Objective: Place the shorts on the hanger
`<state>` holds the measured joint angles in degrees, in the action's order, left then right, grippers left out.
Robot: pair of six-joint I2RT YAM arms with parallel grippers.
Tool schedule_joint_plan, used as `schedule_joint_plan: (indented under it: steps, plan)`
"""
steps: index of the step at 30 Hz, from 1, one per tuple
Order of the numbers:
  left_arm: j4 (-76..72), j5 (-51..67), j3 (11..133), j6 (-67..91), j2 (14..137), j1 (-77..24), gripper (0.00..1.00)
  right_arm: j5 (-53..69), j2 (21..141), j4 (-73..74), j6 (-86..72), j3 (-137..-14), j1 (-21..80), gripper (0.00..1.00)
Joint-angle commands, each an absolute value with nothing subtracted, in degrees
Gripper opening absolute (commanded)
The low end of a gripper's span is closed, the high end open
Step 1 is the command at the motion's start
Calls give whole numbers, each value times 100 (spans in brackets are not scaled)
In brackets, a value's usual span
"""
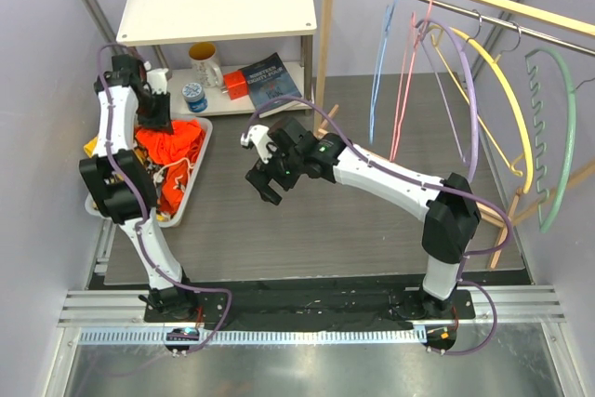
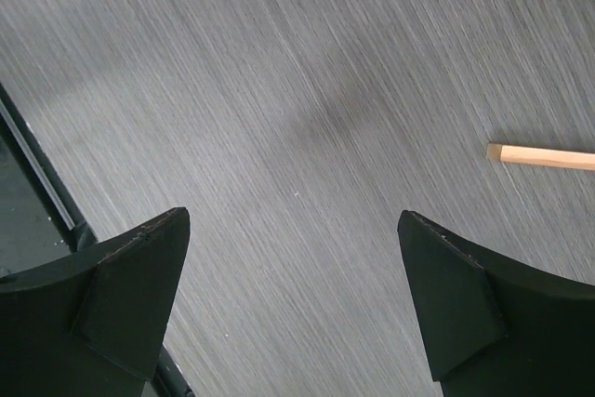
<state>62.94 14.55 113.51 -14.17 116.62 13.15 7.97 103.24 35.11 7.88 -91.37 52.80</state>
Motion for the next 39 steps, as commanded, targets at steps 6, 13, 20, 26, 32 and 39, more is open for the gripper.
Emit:
schedule_joint_plan:
  steps: [6, 13, 20, 26, 32, 39]
  plan:
    - [6741, 1740, 12435, -976, 10609, 1345, 0, 1177, 10380, 4033, 1230, -10080, 5247, 99]
    - [6724, 2091, 13217, -510, 9941, 1336, 0, 1178, 10458, 4210, 1538, -10414, 5194, 99]
    - [6636, 3091, 14089, -26, 9713, 1258, 0, 1230, 10371, 4263, 1547, -10582, 5063, 99]
    - [6162, 3251, 14159, 219, 9308, 476, 0, 1380, 10143, 4228, 1486, -10407, 4896, 99]
    - [6264, 2911, 13739, 177, 9299, -727, 0, 1678, 9897, 4201, 1450, -10108, 4799, 99]
    - [6523, 1767, 11705, -440, 8993, -1503, 0, 2047, 9405, 4149, 1538, -9424, 4772, 99]
